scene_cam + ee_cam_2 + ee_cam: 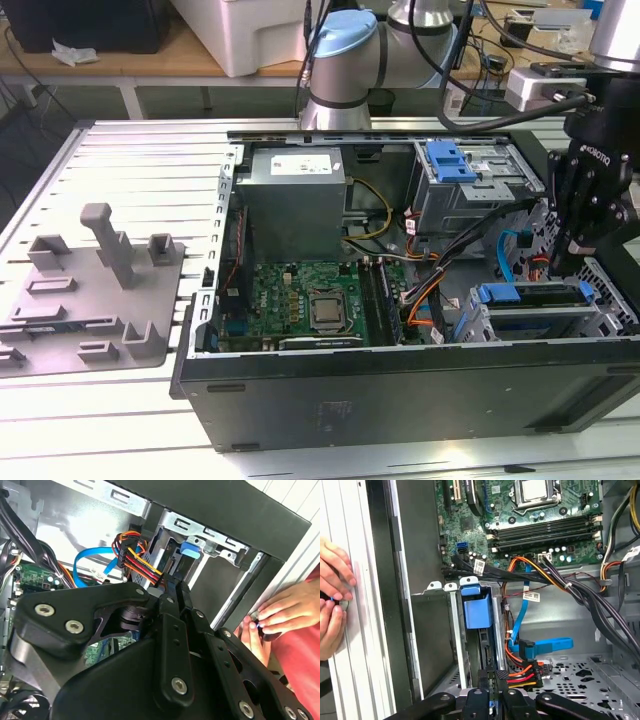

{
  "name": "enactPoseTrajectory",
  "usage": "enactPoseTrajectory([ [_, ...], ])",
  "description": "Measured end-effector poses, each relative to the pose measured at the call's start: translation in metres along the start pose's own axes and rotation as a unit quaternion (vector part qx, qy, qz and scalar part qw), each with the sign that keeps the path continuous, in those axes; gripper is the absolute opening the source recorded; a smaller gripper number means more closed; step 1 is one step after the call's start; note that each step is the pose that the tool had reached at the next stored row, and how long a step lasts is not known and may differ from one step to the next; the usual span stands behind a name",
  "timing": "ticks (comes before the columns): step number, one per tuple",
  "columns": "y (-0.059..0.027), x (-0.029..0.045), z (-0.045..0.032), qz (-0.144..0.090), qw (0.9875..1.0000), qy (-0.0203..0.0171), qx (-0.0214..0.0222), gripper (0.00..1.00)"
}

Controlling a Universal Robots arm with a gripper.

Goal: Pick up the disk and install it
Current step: 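Insert the first disk wire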

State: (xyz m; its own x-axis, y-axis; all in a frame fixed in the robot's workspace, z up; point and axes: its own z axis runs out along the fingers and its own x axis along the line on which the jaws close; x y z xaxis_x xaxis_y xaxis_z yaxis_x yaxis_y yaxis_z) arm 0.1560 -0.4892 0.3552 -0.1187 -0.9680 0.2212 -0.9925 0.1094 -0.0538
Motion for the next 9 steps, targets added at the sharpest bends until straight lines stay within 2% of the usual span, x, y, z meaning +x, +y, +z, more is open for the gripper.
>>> enactPoseTrajectory([
  [9, -0.0007, 0.0003, 0.0004, 0.0, 1.0, -0.0007, 0.0001, 0.17],
])
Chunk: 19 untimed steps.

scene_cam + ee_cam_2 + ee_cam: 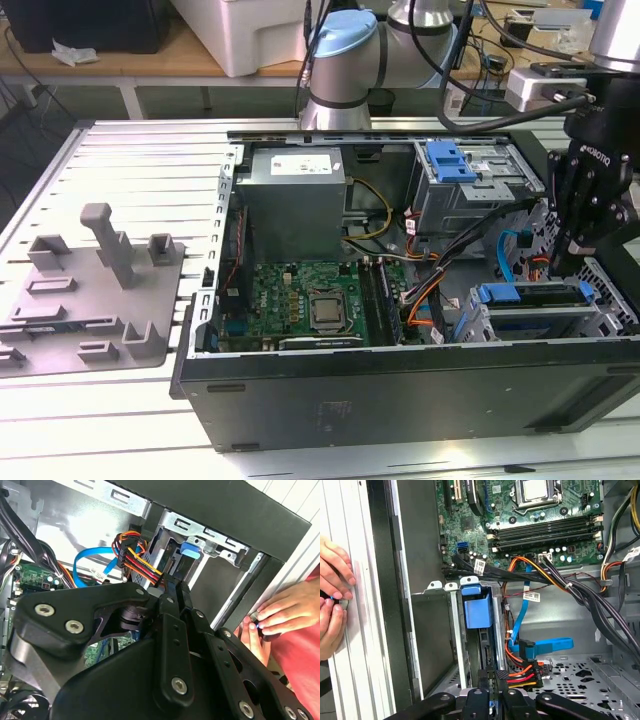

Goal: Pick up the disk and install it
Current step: 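Insert the first disk wire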

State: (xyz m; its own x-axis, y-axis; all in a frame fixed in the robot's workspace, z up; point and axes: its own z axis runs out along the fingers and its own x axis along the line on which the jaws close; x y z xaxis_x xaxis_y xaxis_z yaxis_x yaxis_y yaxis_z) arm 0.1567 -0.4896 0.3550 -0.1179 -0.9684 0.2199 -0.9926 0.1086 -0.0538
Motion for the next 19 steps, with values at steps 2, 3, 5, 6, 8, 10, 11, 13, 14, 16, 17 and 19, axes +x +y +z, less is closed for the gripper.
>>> enactPoseTrajectory([
  [2, -0.0021, -0.0001, 0.0002, 0.0, 1.0, -0.0016, -0.0002, 0.17],
  [3, -0.003, -0.0001, 0.0002, 0.0, 1.0, -0.0021, -0.0004, 0.17],
  [5, -0.0032, -0.0002, 0.0003, 0.0, 1.0, -0.0021, -0.0004, 0.17],
  [6, -0.0032, -0.0002, 0.0006, 0.0, 1.0, -0.0021, -0.0004, 0.17],
  [8, -0.0032, -0.0004, 0.0012, 0.0, 1.0, -0.0021, -0.0004, 0.17],
  [10, -0.0031, -0.0004, 0.0015, 0.0, 1.0, -0.003, -0.0005, 0.17],
  [11, -0.0032, -0.0003, 0.0017, 0.0, 1.0, -0.0046, -0.0007, 0.17],
  [13, -0.003, 0.0001, 0.0019, 0.0, 1.0, -0.0073, -0.001, 0.17],
  [14, -0.003, 0.0001, 0.0019, 0.0, 1.0, -0.0075, -0.001, 0.17],
  [16, -0.003, 0.0001, 0.002, 0.0, 1.0, -0.0083, -0.0011, 0.17],
  [17, -0.003, 0.0003, 0.0021, 0.0, 1.0, -0.0089, -0.0012, 0.17],
  [19, -0.003, 0.0004, 0.0022, 0.0, 0.9999, -0.0101, -0.0013, 0.17],
])
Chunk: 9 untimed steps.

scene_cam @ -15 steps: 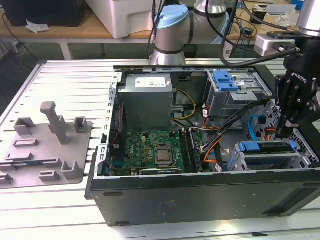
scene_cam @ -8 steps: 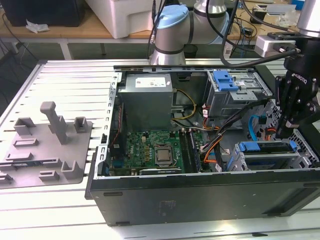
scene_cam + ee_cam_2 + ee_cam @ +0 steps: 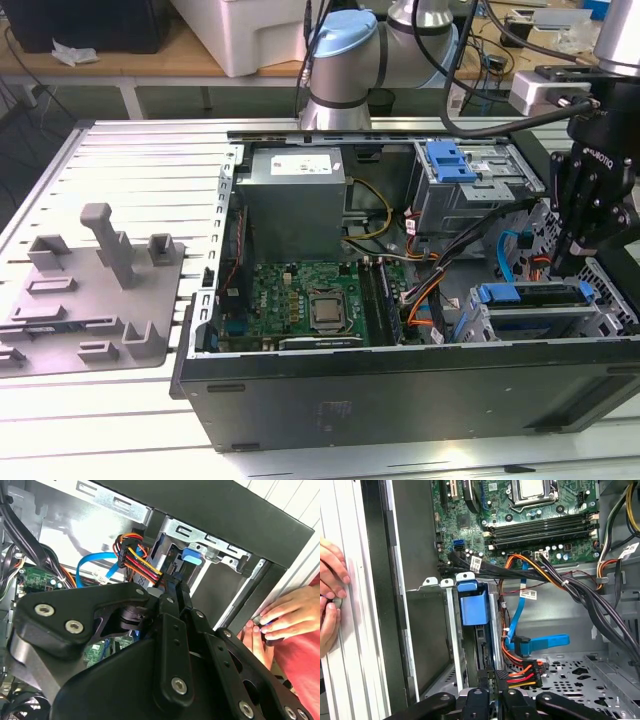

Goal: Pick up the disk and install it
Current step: 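Insert the first disk wire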

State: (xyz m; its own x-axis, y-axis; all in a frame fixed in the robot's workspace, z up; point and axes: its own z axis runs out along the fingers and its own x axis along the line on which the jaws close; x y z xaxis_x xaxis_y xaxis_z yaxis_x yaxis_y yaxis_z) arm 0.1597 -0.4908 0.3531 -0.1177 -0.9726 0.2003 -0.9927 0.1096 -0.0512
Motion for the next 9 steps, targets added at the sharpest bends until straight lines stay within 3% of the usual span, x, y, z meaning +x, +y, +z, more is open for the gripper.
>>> enactPoseTrajectory([
  [9, -0.0003, 0.0025, 0.0006, 0.0, 0.9999, -0.0152, -0.0018, 0.17],
])
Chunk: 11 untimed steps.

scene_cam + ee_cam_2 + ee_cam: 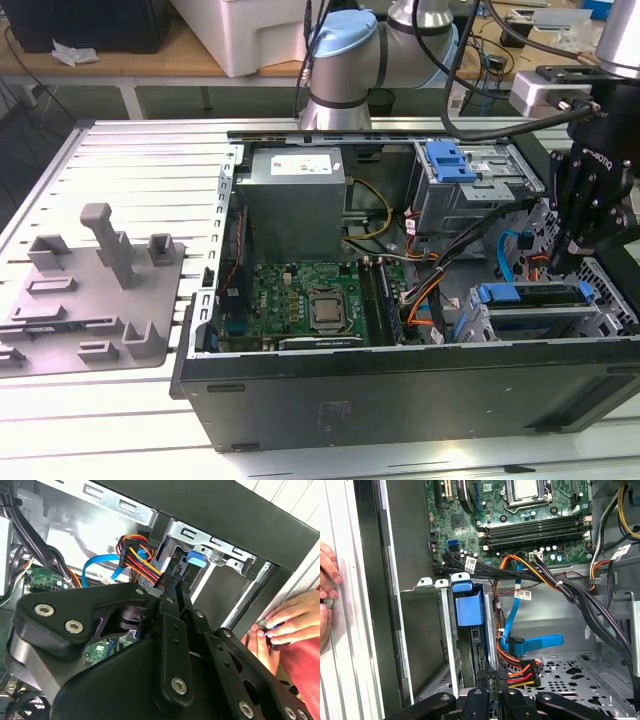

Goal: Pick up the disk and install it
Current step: 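Insert the first disk wire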

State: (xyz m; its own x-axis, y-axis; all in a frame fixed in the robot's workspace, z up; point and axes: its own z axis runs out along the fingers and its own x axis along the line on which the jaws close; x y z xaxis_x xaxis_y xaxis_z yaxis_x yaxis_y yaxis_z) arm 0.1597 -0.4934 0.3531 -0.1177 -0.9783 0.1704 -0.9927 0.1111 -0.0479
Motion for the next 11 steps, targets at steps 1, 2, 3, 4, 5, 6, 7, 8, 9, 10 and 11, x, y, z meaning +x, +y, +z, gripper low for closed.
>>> enactPoseTrajectory([
  [1, -0.0002, 0.0016, 0.0003, 0.0, 1.0, -0.0009, -0.0001, 0.17],
  [2, -0.0004, 0.0033, 0.0006, 0.0, 1.0, -0.0017, -0.0002, 0.17],
  [3, -0.0005, 0.0041, 0.0008, 0.0, 1.0, -0.0028, -0.0003, 0.17],
  [4, -0.0006, 0.005, 0.0009, 0.0, 1.0, -0.0058, -0.0007, 0.17],
  [5, -0.0006, 0.0055, 0.0011, 0.0, 1.0, -0.0082, -0.001, 0.17],
  [6, -0.0007, 0.0061, 0.0012, 0.0, 0.9999, -0.0108, -0.0013, 0.17],
  [7, -0.0008, 0.0068, 0.0013, 0.0, 0.9999, -0.0139, -0.0017, 0.17],
  [8, -0.0009, 0.0075, 0.0014, 0.0, 0.9999, -0.0171, -0.002, 0.17],
  [9, -0.0009, 0.0083, 0.0015, 0.001, 0.9998, -0.0211, -0.0025, 0.17],
  [10, -0.001, 0.0088, 0.0016, 0.001, 0.9997, -0.0236, -0.0028, 0.17],
  [11, -0.0011, 0.0094, 0.0018, 0.001, 0.9997, -0.026, -0.0031, 0.17],
])
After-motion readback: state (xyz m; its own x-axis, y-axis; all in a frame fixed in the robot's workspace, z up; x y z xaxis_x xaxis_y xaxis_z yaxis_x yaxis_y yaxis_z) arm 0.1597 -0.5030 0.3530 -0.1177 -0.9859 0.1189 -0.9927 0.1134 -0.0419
